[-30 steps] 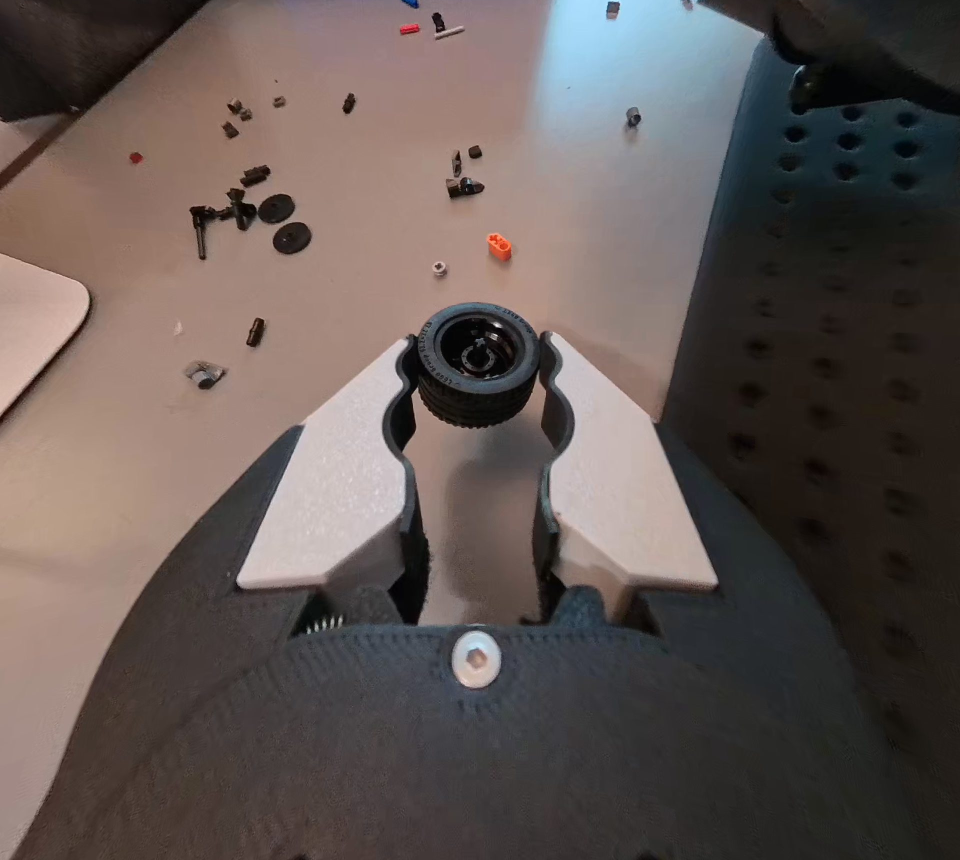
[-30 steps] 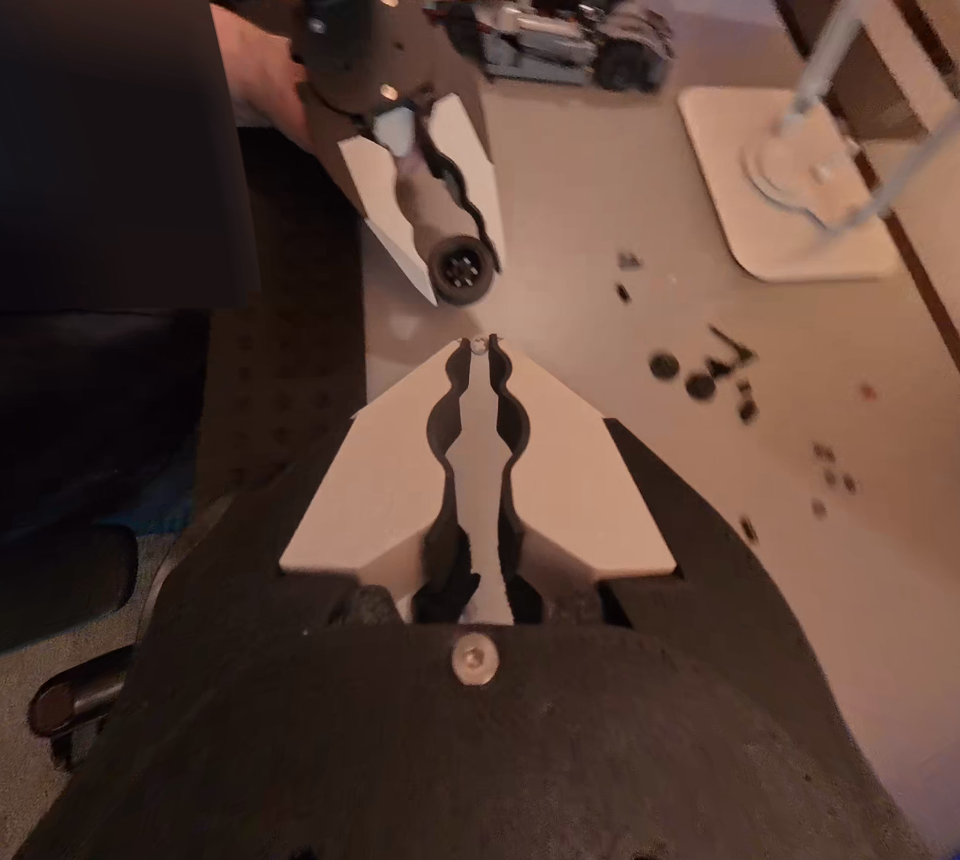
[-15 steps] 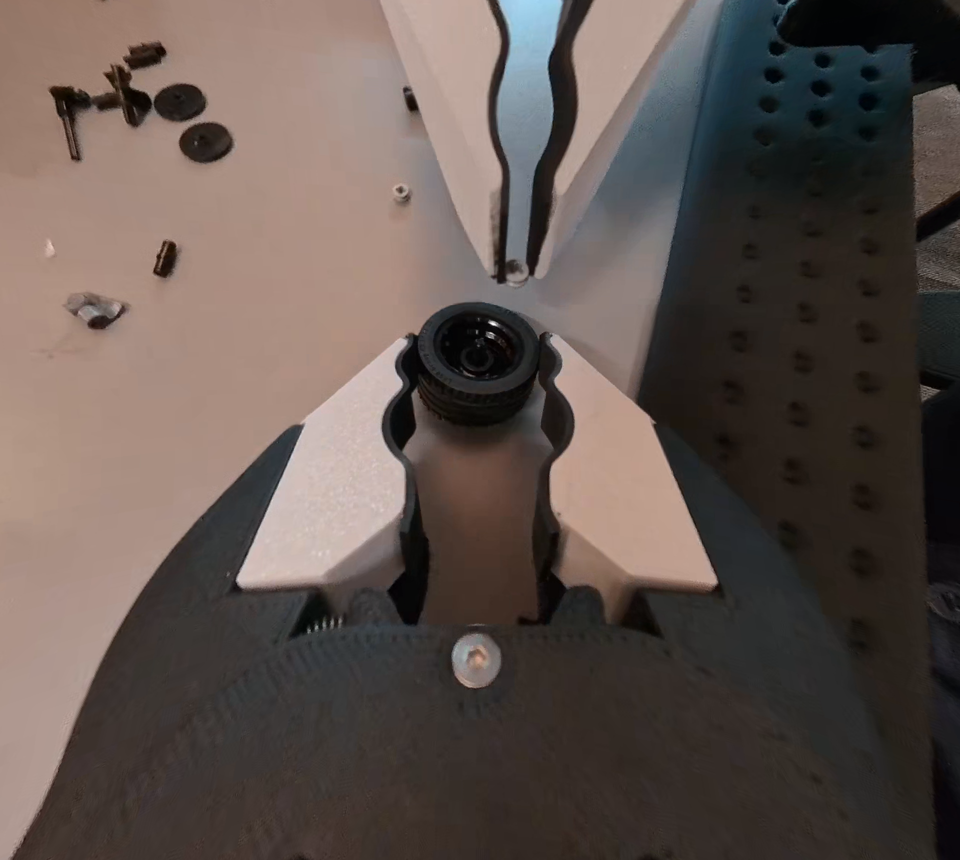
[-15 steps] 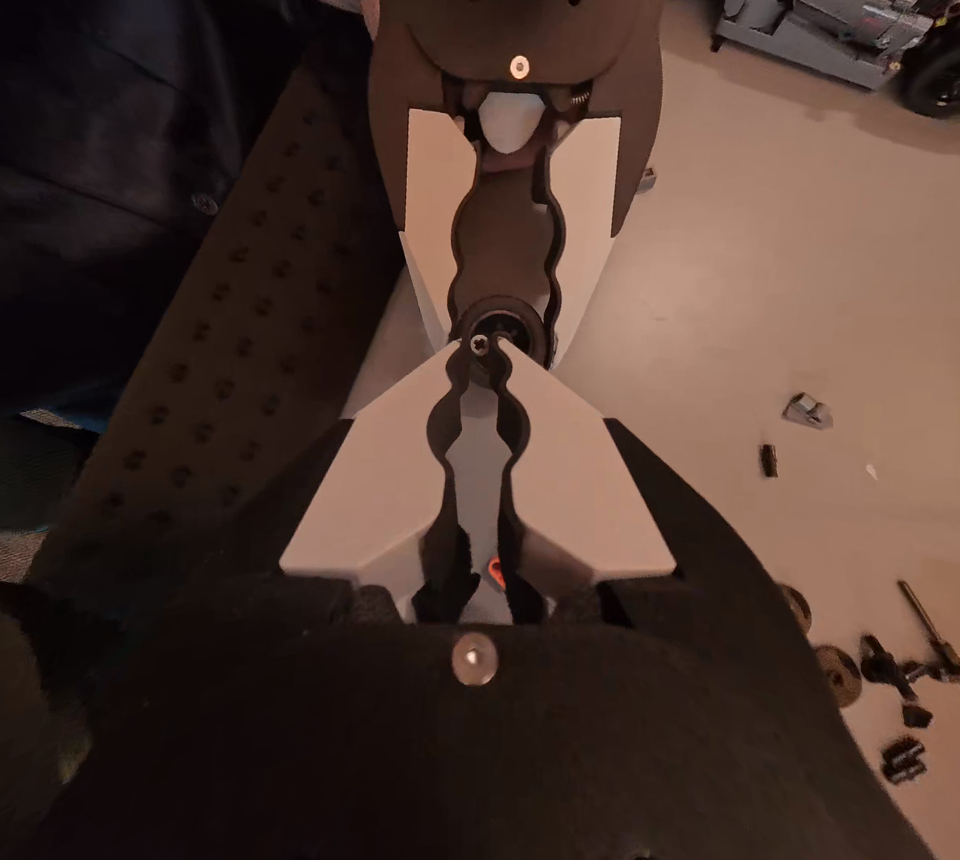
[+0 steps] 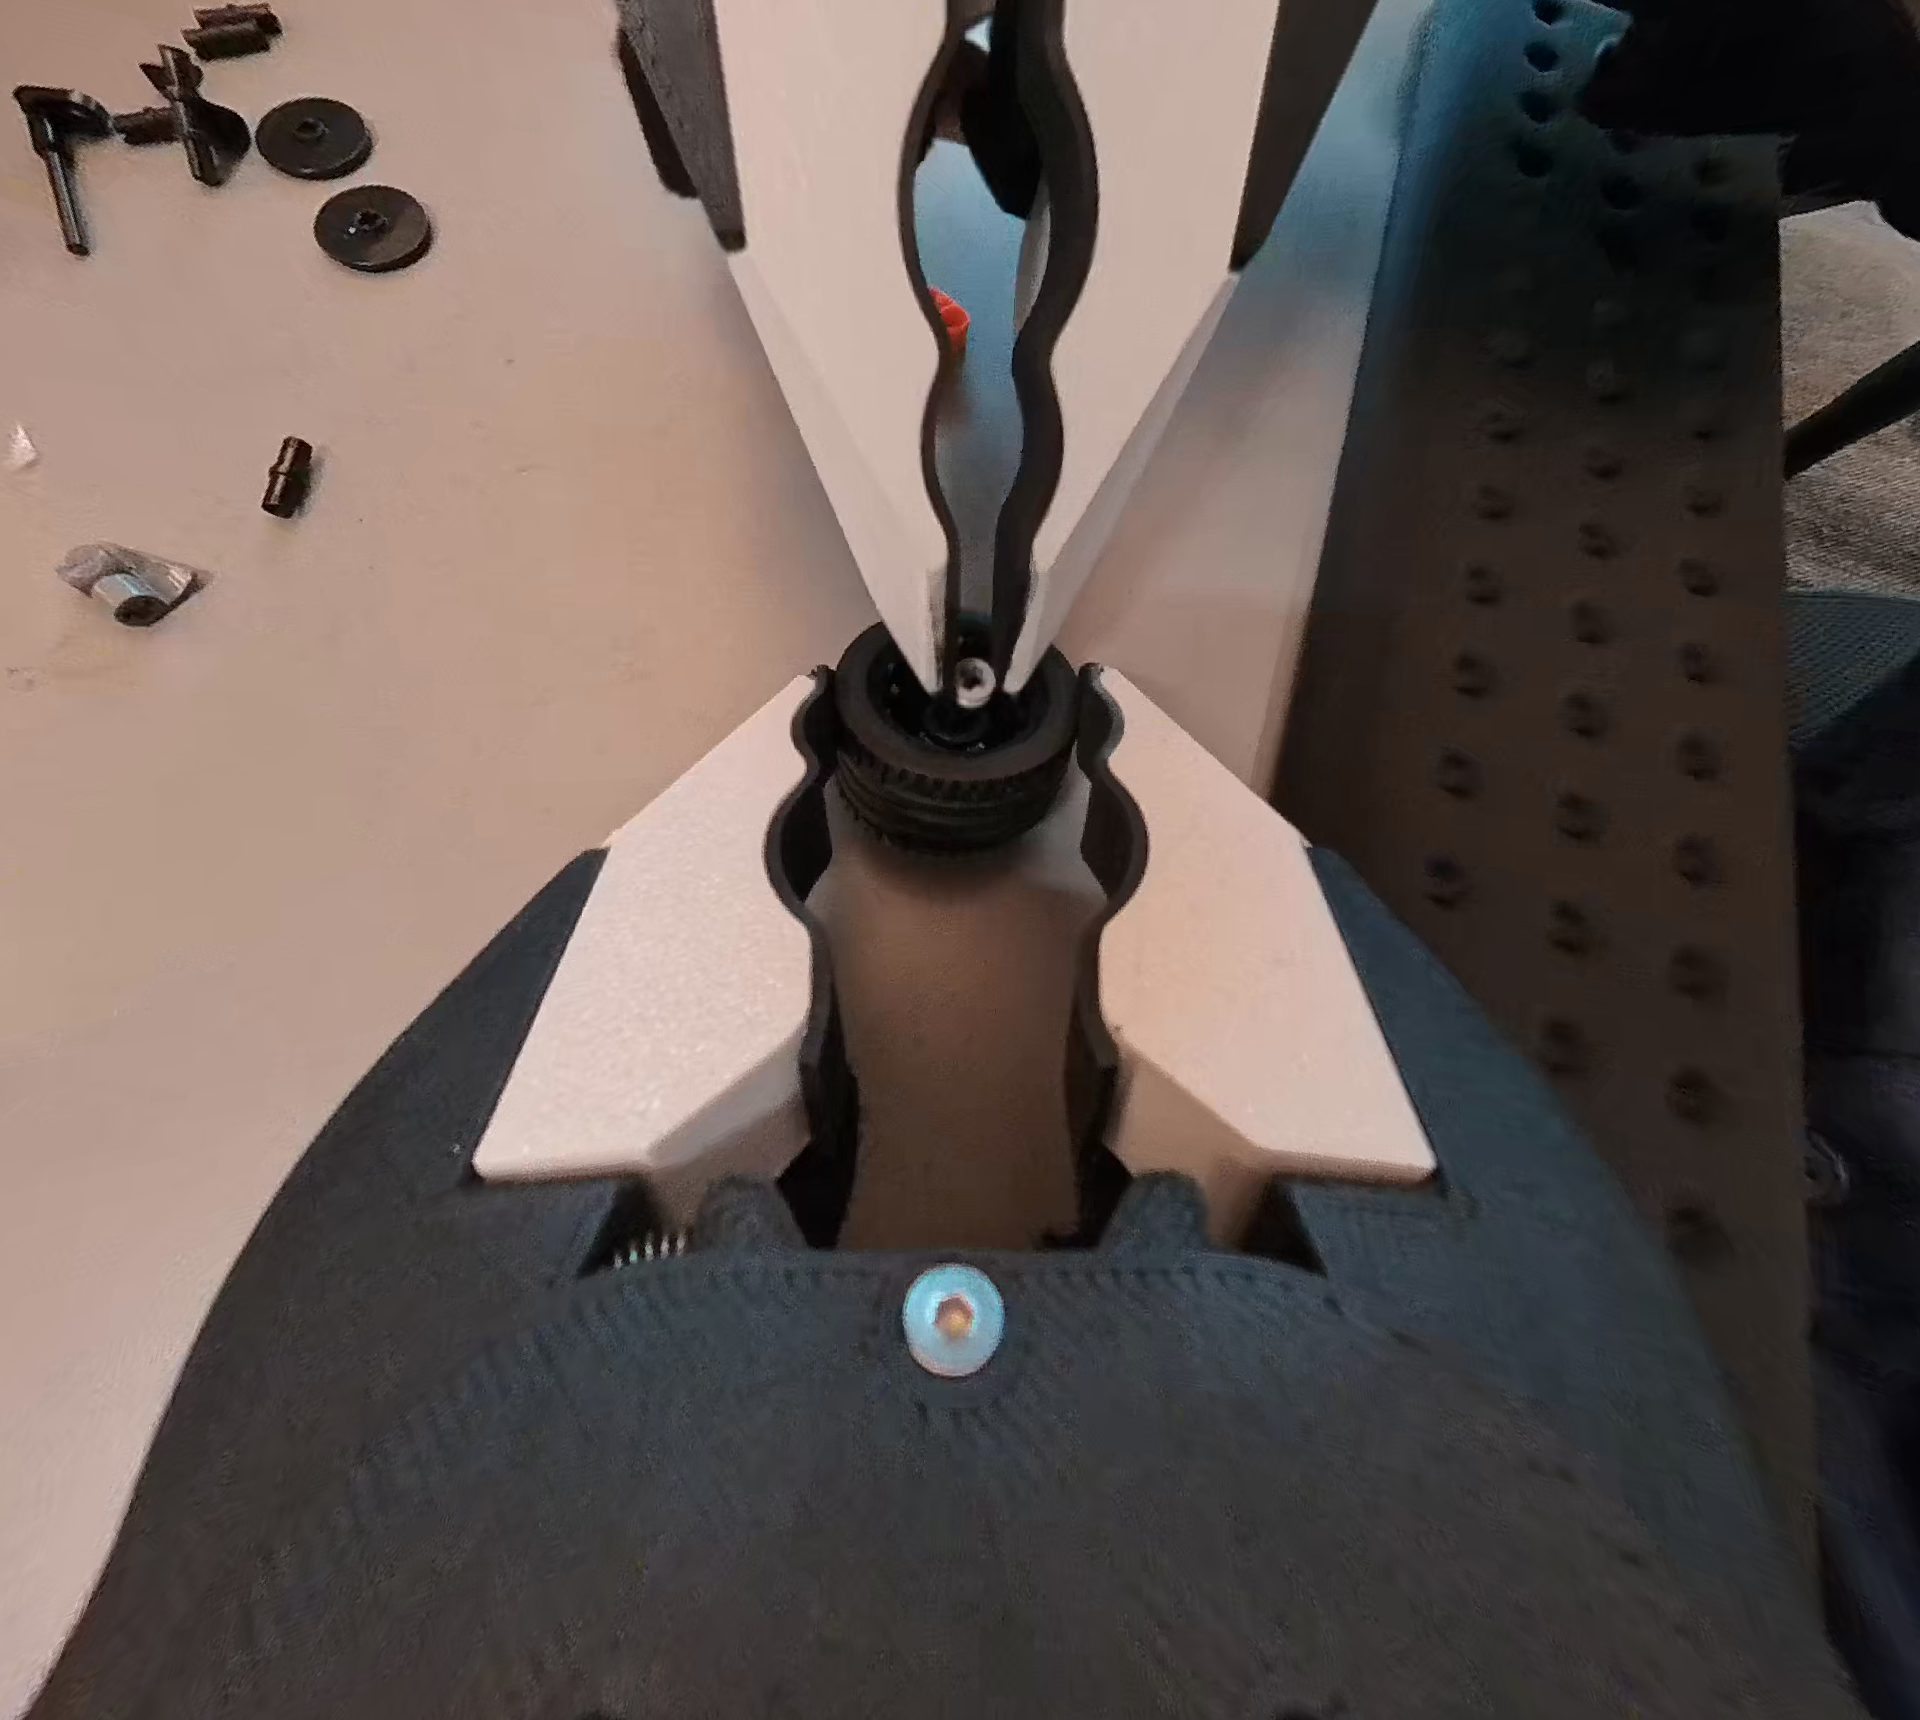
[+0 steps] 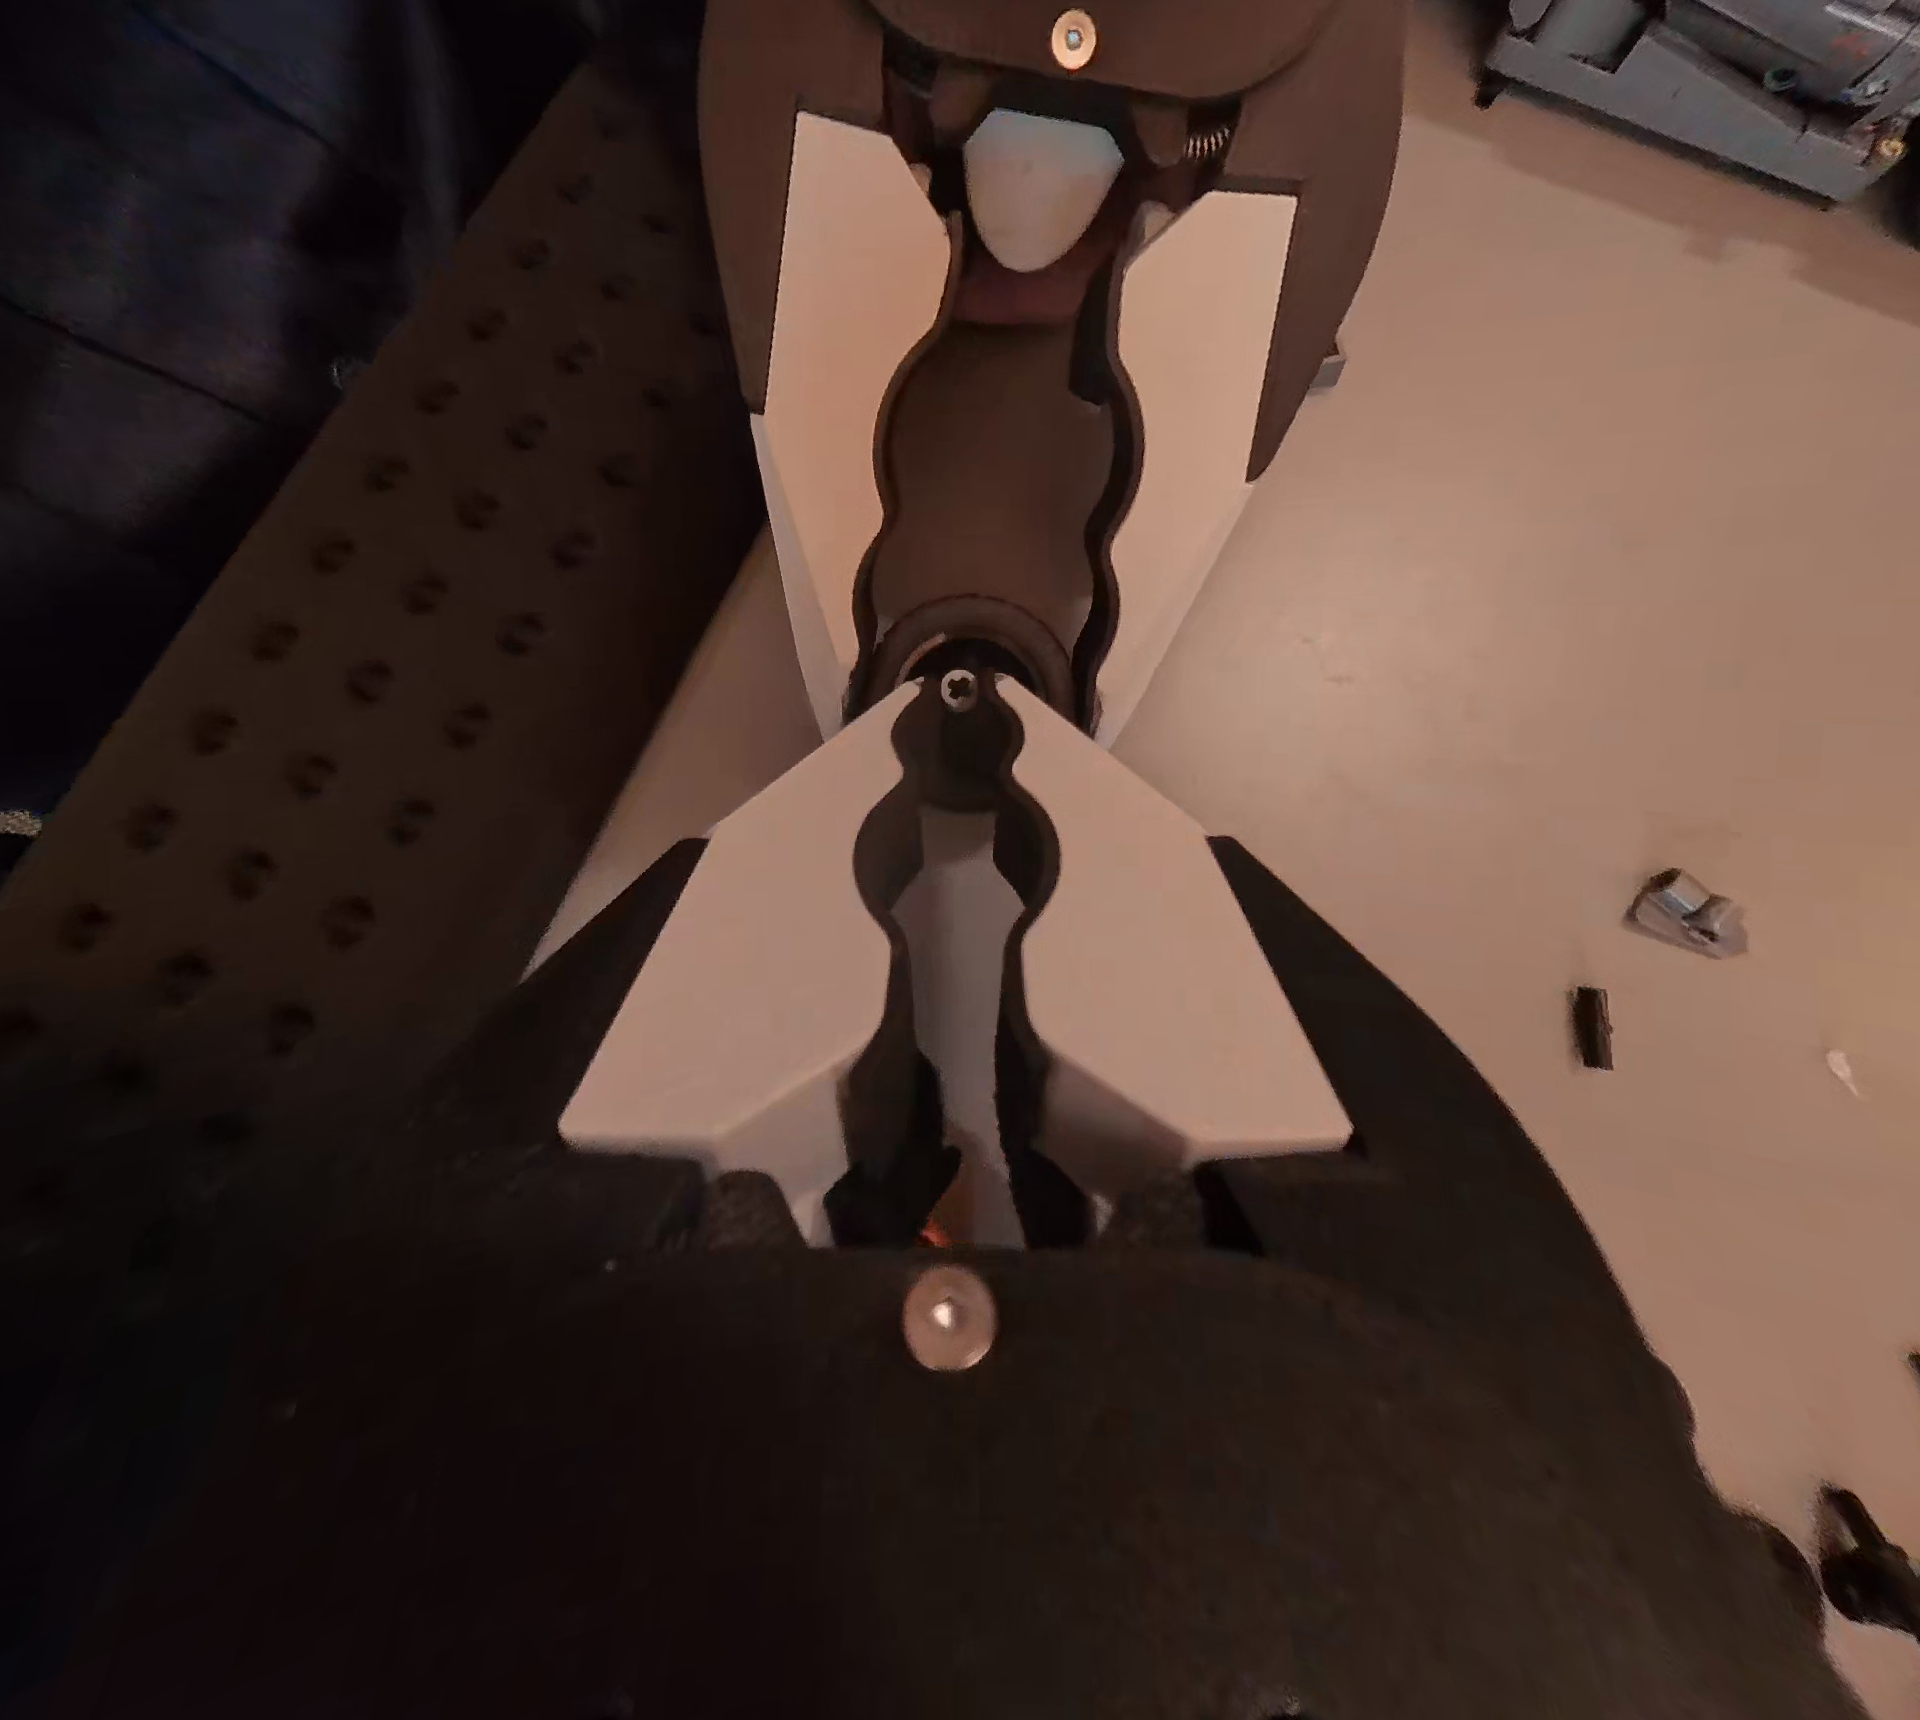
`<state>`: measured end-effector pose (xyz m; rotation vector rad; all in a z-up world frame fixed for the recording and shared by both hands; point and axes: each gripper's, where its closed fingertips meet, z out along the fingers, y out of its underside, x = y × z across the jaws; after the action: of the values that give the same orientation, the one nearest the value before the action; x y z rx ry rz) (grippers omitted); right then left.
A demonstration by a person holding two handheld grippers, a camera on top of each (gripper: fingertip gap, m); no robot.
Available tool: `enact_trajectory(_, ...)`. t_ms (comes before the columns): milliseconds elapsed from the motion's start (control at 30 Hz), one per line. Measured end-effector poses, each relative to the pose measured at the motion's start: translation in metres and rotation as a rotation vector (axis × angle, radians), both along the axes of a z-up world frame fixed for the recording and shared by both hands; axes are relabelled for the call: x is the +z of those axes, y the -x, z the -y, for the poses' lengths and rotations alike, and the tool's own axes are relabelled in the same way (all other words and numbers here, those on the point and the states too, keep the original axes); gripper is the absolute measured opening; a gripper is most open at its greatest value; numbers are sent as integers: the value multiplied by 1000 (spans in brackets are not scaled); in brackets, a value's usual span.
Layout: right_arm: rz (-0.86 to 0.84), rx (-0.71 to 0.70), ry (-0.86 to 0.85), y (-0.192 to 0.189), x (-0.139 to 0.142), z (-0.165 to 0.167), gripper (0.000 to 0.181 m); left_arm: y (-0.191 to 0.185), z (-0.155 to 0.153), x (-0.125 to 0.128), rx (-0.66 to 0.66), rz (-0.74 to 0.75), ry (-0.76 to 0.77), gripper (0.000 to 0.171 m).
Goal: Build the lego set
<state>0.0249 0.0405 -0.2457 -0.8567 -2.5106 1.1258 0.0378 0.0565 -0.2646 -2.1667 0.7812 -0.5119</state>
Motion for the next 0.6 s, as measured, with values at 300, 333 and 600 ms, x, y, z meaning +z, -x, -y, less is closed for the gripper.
enact_trajectory(300,-40,-16,20,0,1,-6,4,0,0,0,-1,5,4,44)
enact_trajectory(333,-46,-18,36,0,2,-5,4,0,0,0,-2,4,4,44)
enact_trajectory(600,-68,-16,16,-1,-2,-6,4,0,0,0,-1,13,11,44)
